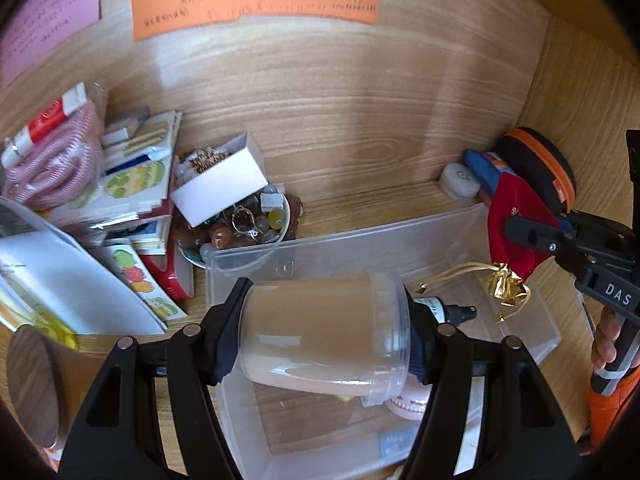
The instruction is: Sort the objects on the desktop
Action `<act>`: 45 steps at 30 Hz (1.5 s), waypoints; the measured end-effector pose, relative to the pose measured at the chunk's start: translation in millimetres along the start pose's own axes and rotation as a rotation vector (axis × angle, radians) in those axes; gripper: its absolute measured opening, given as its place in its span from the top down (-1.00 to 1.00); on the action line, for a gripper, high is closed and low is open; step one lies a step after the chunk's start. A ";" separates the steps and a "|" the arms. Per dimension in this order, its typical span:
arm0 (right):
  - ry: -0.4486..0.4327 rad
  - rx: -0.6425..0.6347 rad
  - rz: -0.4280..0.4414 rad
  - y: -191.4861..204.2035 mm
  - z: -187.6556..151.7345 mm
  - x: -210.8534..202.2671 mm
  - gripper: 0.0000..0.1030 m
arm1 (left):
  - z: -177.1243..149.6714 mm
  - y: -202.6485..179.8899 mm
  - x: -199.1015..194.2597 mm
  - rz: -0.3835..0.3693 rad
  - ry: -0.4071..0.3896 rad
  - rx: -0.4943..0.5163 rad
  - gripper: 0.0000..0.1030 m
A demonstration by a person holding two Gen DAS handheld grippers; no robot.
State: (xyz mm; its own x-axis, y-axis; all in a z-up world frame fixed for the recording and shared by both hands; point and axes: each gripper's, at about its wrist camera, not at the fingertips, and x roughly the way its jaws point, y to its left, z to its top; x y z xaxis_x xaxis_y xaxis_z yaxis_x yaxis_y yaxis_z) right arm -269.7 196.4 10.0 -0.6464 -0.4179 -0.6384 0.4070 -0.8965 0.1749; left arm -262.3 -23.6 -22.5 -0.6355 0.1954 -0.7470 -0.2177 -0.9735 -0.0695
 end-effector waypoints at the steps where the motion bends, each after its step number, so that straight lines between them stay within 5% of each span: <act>1: 0.007 -0.001 -0.001 -0.9 -0.7 4.6 0.66 | -0.1 0.2 4.2 0.001 0.006 0.001 -0.27; 27: 0.125 -0.104 -0.019 4.9 -17.6 55.2 0.65 | 3.2 -20.3 48.2 0.016 0.067 0.080 -0.28; 45: 0.196 -0.223 -0.112 20.6 -19.6 63.4 0.44 | 2.6 -31.7 55.3 0.049 0.094 0.122 -0.39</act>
State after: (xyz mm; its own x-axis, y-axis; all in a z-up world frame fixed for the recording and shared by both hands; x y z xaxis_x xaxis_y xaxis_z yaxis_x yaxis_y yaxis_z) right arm -289.7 154.4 -41.6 -0.5676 -0.2627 -0.7803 0.4854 -0.8723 -0.0595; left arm -292.5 18.4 -59.9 -0.5767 0.1302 -0.8065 -0.2801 -0.9589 0.0455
